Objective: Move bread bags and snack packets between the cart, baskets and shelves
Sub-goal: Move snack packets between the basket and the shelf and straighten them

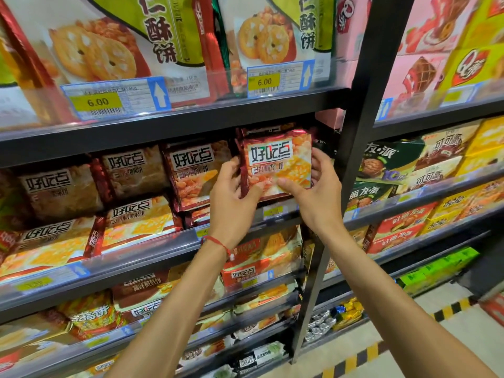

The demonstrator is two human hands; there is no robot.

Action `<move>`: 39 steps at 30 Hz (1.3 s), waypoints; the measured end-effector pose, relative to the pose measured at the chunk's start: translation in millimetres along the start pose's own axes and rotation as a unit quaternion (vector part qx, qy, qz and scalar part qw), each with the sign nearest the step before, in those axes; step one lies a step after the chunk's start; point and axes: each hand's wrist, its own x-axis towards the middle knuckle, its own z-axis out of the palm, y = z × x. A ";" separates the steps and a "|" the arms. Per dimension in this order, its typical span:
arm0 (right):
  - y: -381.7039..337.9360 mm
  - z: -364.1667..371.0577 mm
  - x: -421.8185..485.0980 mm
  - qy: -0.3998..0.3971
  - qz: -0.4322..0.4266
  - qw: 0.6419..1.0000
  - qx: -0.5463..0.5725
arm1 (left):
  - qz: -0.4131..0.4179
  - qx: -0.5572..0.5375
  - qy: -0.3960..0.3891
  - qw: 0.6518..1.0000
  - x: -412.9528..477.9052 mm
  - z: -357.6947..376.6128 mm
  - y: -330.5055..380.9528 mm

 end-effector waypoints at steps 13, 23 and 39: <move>10.5 21.6 47.9 0.025 0.095 0.993 -0.069 | 0.124 0.489 -0.013 0.863 -7.0 -30.5 -33.4; 18.7 20.6 44.9 -0.058 0.085 0.981 -0.167 | 0.129 0.514 0.006 0.848 -8.7 -24.5 -38.7; 22.7 -1.5 -29.6 -0.157 -0.259 0.896 -0.325 | 0.167 0.562 -0.034 0.809 -57.4 -49.3 -36.7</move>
